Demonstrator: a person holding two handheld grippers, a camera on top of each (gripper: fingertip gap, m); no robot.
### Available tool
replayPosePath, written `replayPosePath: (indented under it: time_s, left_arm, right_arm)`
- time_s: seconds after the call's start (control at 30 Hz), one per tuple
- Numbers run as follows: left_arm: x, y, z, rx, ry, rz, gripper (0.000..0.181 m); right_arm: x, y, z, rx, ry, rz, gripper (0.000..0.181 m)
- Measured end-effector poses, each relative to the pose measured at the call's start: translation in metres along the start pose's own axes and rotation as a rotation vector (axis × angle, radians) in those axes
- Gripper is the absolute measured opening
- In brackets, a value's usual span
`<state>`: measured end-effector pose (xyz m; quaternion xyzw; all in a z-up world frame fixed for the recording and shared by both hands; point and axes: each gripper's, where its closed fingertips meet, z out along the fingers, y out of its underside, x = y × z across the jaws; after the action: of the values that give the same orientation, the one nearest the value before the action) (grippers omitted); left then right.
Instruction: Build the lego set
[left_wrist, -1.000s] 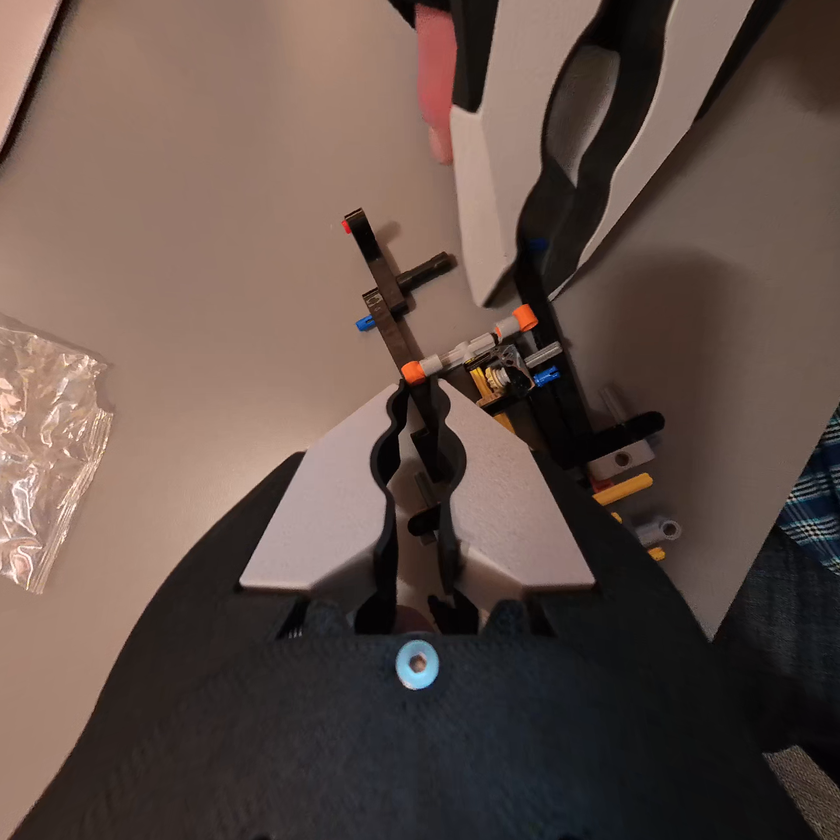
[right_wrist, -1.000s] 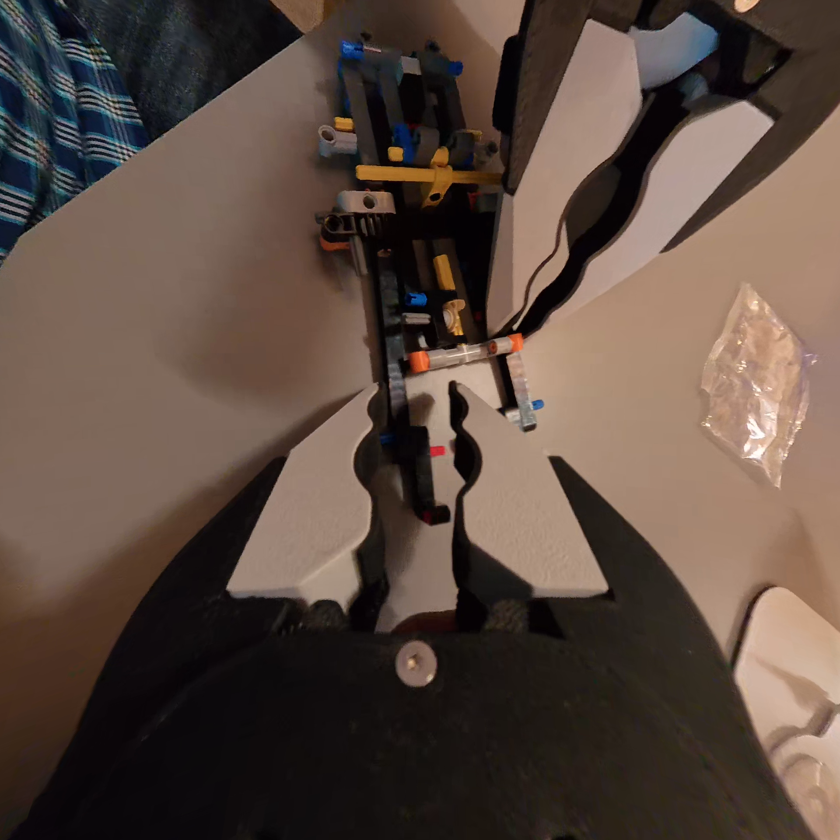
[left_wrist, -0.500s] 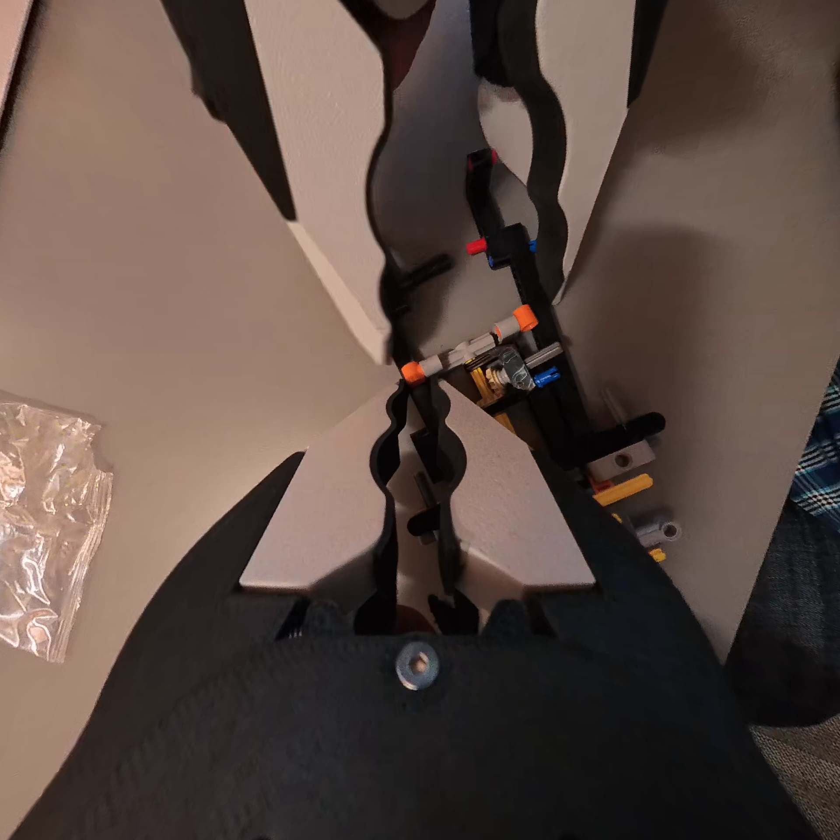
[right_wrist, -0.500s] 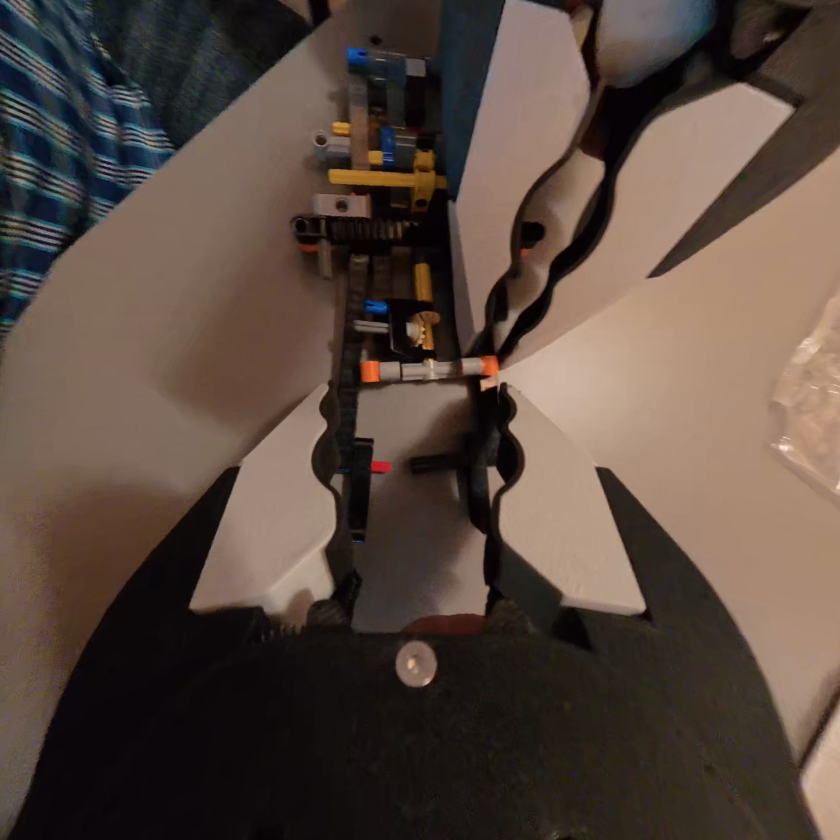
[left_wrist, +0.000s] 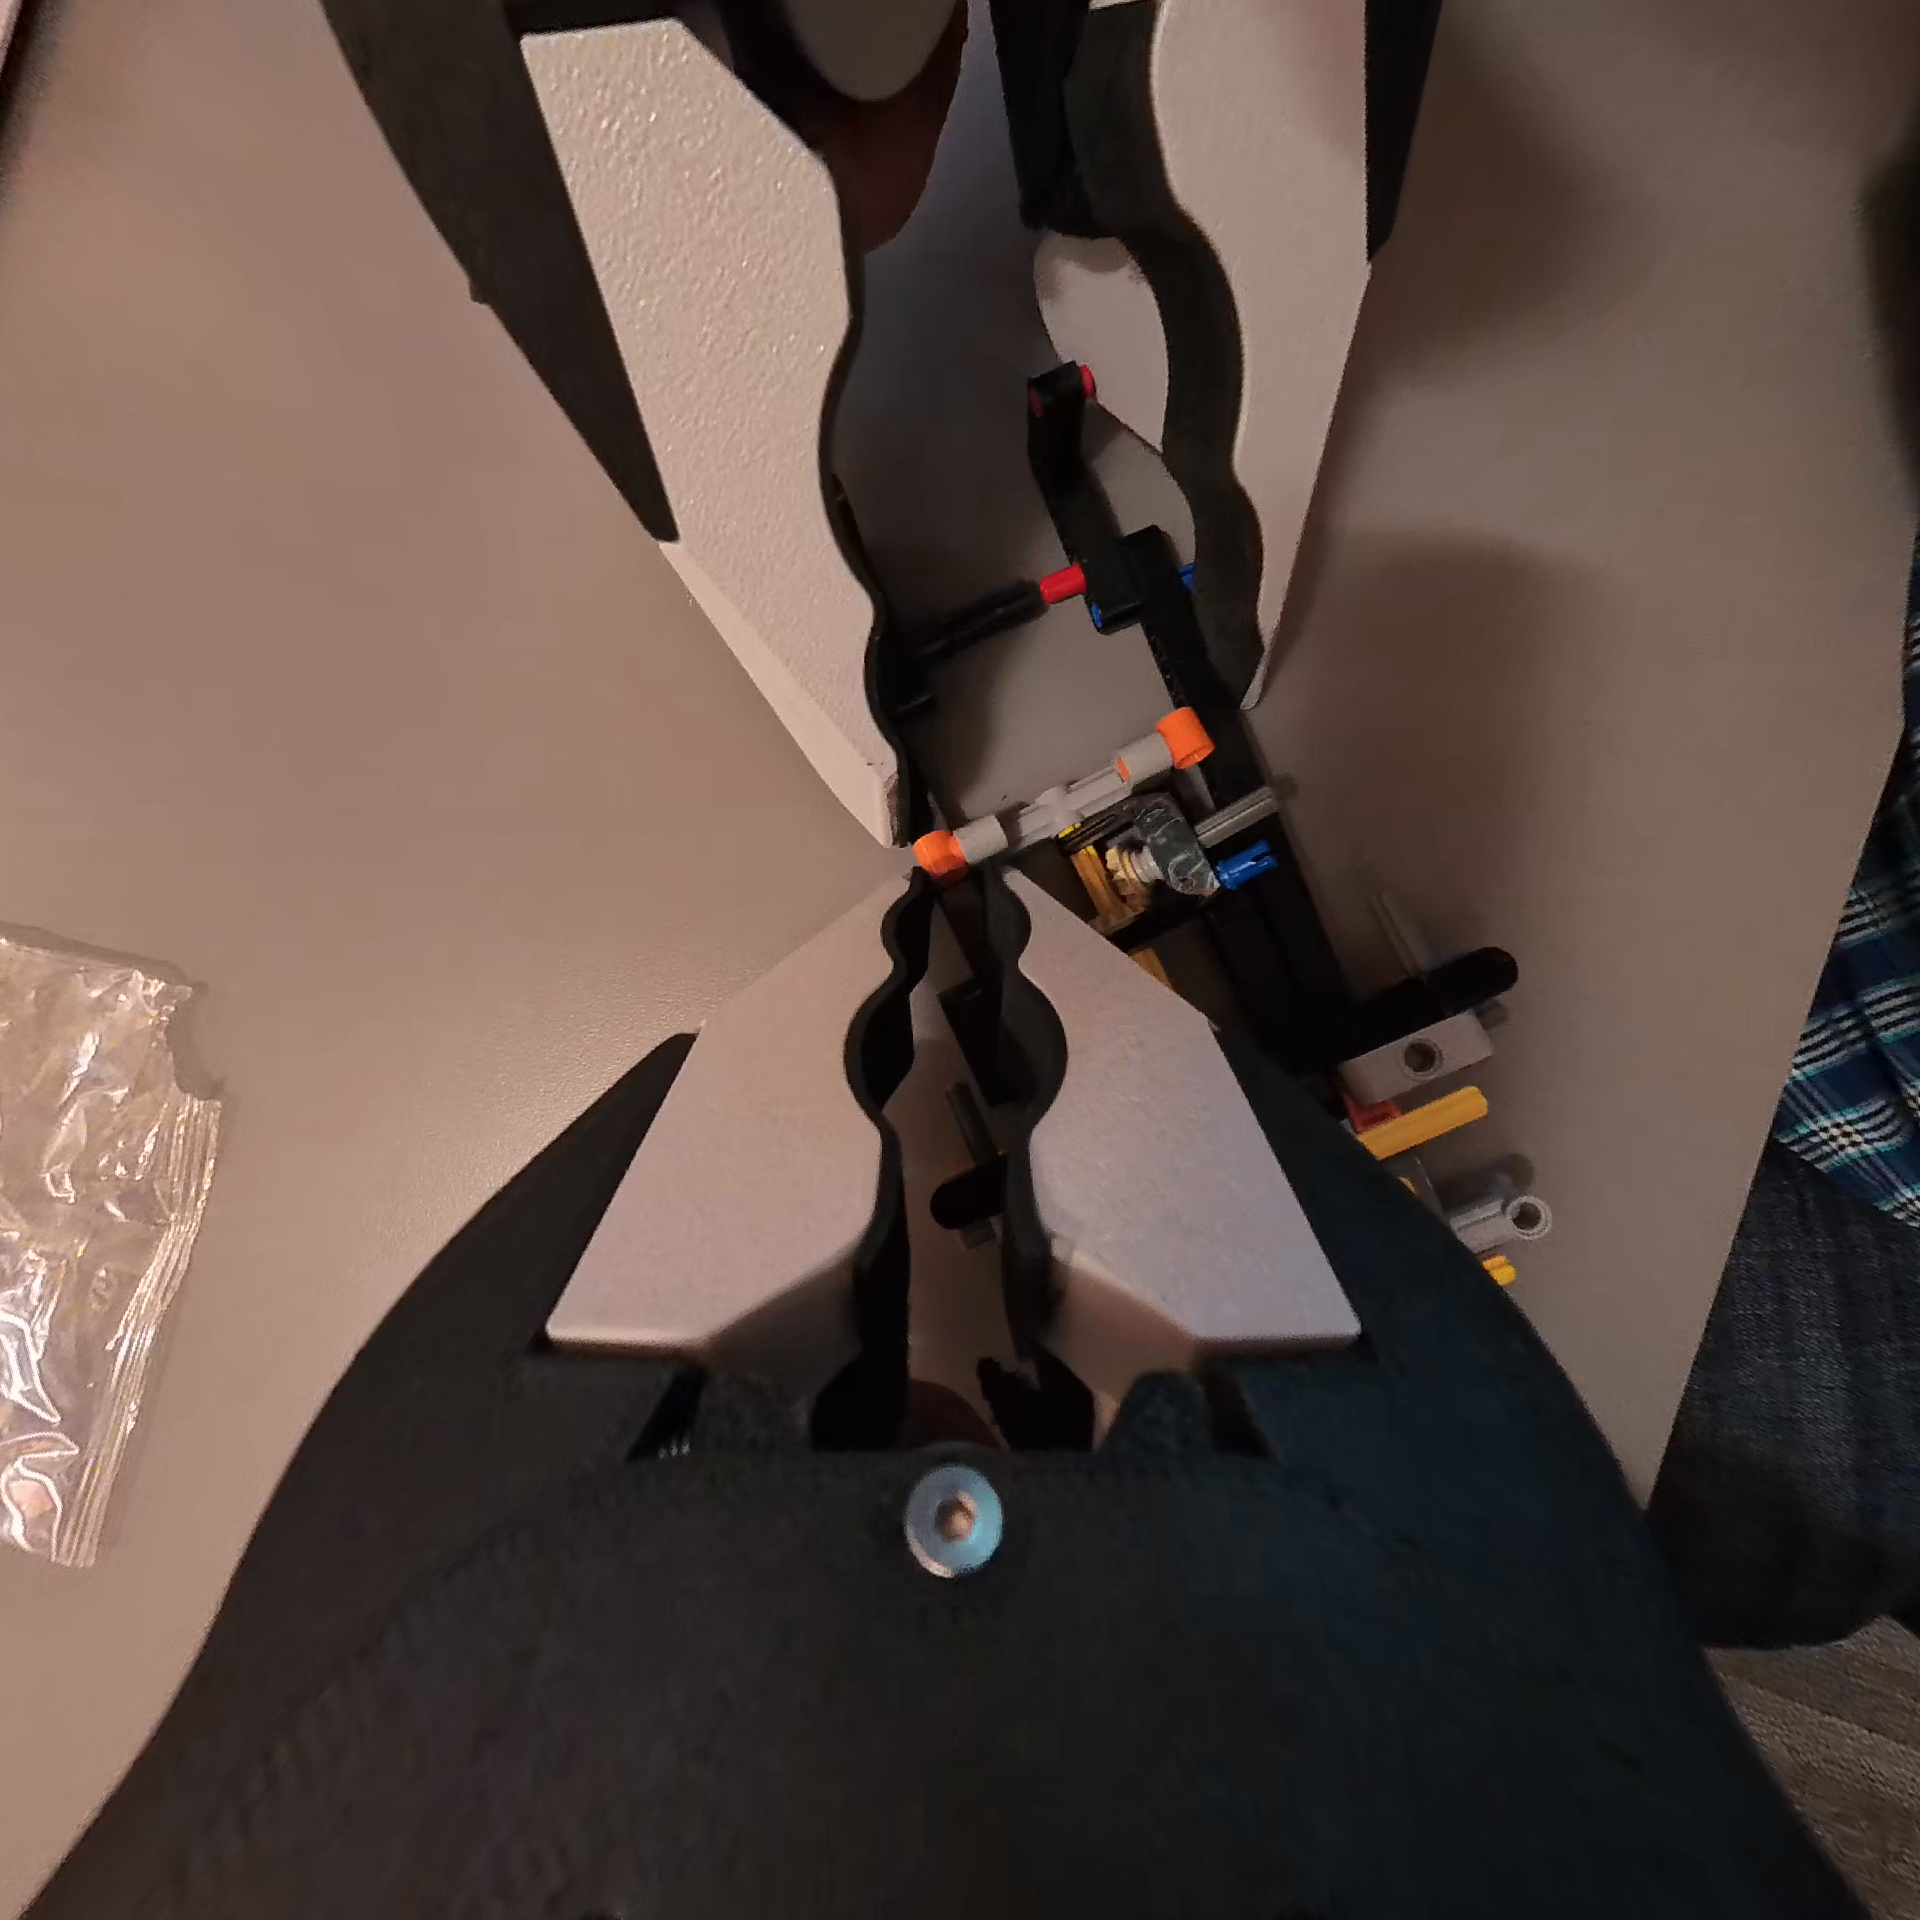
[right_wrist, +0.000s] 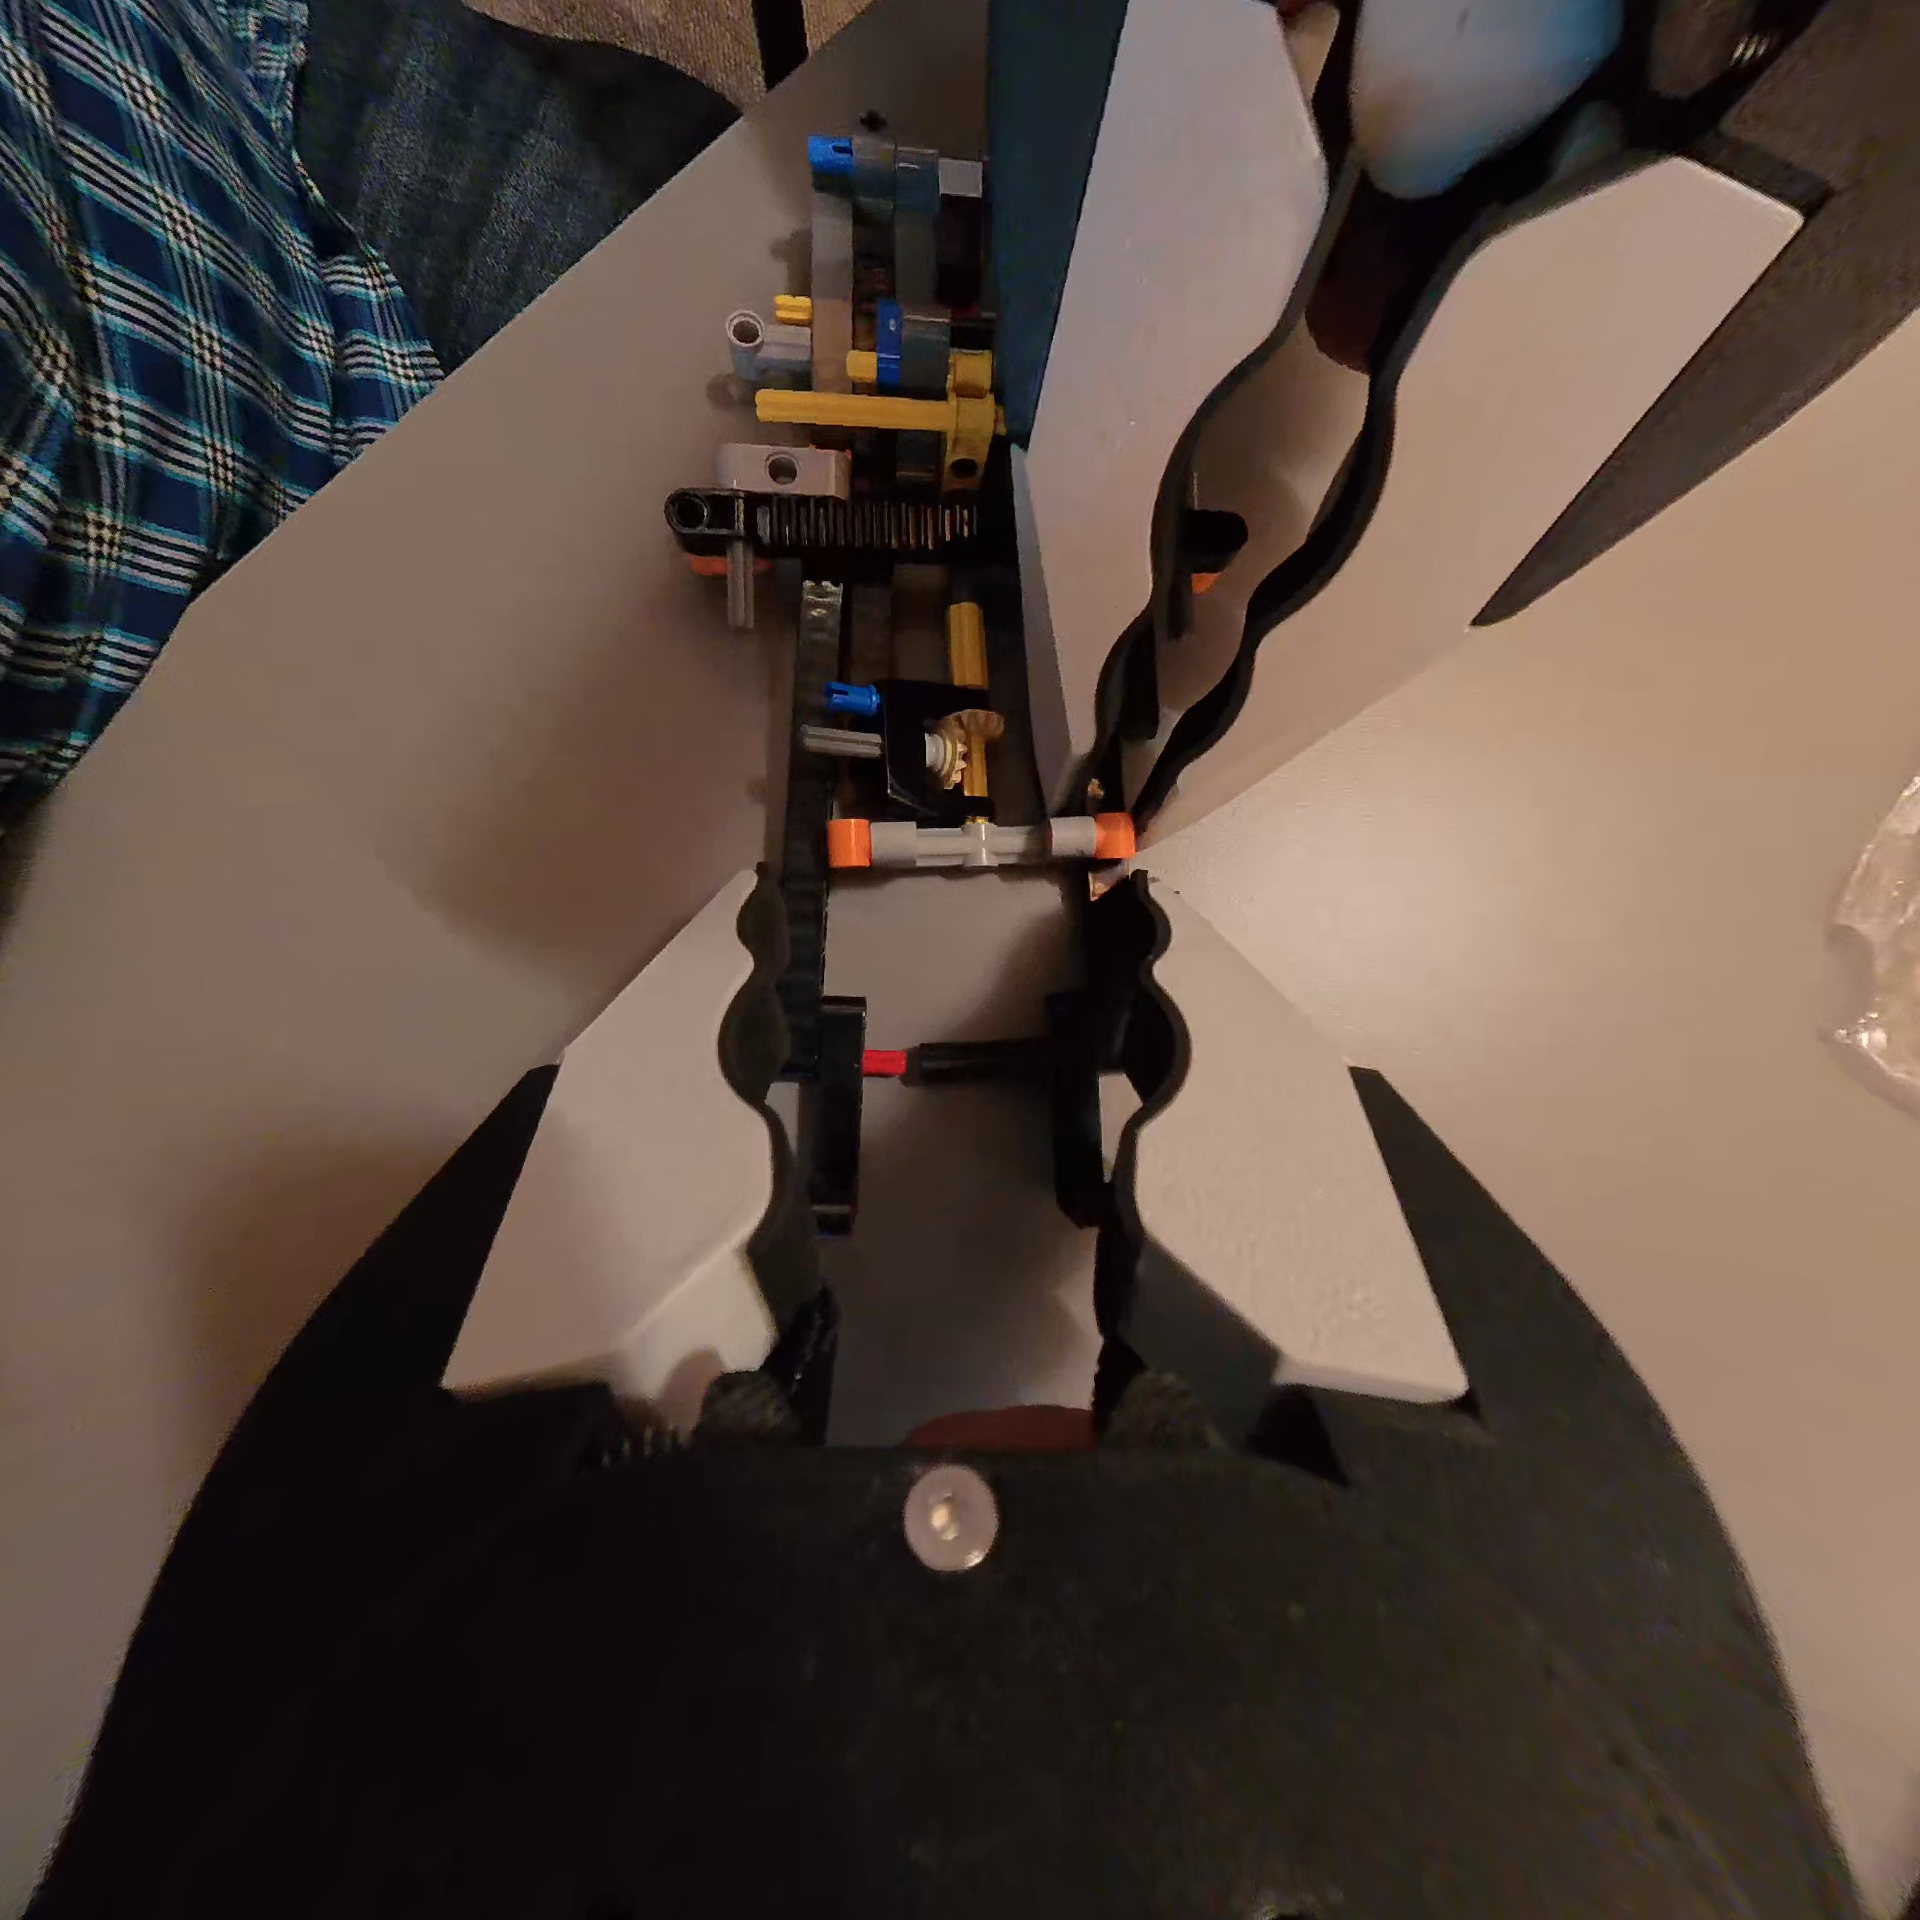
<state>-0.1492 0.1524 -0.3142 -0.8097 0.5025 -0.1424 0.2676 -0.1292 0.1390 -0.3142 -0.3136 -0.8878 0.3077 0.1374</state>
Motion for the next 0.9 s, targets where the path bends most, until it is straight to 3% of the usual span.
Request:
replayPosePath:
  time_s: [0.3, 0.57, 0.67, 0.9]
  left_arm:
    - [-0.002, 0.0, -0.001, -0.004, 0.001, -0.014, 0.009]
    - [0.015, -0.009, -0.02, 0.041, -0.039, -0.174, 0.058]
    - [0.027, -0.004, -0.011, -0.019, -0.074, -0.19, 0.08]
    - [0.033, -0.006, 0.005, -0.09, -0.164, -0.204, 0.077]
  right_arm:
    - [0.0, 0.0, 0.0, 0.005, 0.011, 0.025, 0.063]
    - [-0.001, -0.001, 0.0, 0.029, 0.03, 0.052, 0.063]
    - [-0.001, -0.001, 0.0, 0.034, 0.031, 0.054, 0.063]
    - [-0.003, -0.003, 0.002, 0.026, 0.049, 0.056, 0.063]
